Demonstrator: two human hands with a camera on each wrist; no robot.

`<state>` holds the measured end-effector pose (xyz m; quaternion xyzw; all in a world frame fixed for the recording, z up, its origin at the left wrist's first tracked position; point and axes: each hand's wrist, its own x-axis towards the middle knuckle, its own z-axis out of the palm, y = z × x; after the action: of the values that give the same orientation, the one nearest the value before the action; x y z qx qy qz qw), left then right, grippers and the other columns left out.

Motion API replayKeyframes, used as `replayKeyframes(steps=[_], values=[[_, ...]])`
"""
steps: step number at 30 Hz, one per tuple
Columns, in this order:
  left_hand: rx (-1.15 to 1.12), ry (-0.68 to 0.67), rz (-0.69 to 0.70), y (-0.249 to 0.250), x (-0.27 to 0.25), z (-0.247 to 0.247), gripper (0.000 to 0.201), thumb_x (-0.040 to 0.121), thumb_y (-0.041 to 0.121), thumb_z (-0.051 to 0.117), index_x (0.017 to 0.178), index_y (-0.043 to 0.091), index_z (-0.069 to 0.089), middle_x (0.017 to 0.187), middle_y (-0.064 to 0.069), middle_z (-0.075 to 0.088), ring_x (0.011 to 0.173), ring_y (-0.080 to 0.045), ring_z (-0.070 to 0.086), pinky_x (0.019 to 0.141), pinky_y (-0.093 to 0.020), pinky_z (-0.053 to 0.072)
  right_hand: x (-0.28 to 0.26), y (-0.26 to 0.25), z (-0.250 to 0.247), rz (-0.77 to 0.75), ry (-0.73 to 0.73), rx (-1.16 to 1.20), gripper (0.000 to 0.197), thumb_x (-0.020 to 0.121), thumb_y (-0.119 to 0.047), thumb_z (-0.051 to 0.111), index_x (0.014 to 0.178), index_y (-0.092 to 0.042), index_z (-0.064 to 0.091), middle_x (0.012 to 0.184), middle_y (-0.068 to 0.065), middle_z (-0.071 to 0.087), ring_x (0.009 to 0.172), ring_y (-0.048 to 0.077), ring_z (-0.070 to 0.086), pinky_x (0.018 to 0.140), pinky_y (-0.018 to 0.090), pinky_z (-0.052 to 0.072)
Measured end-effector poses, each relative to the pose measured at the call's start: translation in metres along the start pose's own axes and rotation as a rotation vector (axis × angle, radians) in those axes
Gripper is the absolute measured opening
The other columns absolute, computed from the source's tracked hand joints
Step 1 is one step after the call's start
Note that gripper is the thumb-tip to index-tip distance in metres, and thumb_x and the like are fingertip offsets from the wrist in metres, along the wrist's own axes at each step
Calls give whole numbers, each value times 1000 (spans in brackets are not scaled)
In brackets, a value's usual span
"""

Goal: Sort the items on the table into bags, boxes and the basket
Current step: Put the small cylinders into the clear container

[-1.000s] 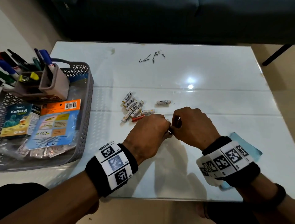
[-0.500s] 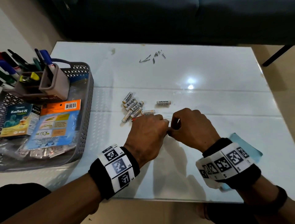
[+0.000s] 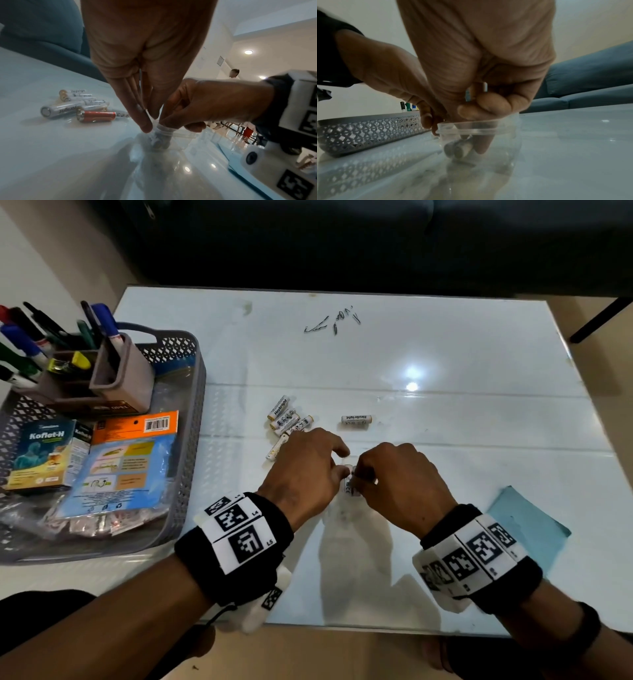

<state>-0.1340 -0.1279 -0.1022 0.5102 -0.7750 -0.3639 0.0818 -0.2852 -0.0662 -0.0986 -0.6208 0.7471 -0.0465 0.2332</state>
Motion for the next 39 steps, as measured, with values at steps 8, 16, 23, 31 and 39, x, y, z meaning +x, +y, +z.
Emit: replayKeyframes(steps=[8,16,23,31,39], values=[[147,-65,-87,-1,11,-32,14,87,37,75,98,29,72,93,0,75,85,-21,73,89,-36,58,6,8,-21,-14,51,200,9,83,-26,71,74,-28,73,71,-10,71,62,5,63,66,30,56],[508,-29,-296,-29,20,-74,38,84,33,77,115,19,61,122,-9,58,118,-32,56,95,-41,49,23,34,-24,-88,350,277,12,92,-27,71,104,-24,71,103,-7,69,87,12,66,81,34,54],[502,-53,-318,-30,14,-63,39,89,25,74,124,18,59,126,-11,55,111,-32,60,83,-35,45,40,31,-13,-186,19,143,46,103,-48,38,136,-26,61,162,-6,36,152,21,23,118,53,32],[573,-34,-287,-28,14,-58,35,90,37,71,116,19,58,119,-8,59,107,-31,61,77,-33,39,42,34,-11,-170,-34,12,63,99,-63,16,102,-26,68,142,-2,54,133,31,44,104,56,43],[515,112,-171,-20,14,-76,21,82,38,69,100,30,64,105,-1,67,102,-29,64,84,-38,52,44,38,-14,-118,115,97,29,98,-31,59,82,-11,72,94,4,66,90,27,61,80,42,52]])
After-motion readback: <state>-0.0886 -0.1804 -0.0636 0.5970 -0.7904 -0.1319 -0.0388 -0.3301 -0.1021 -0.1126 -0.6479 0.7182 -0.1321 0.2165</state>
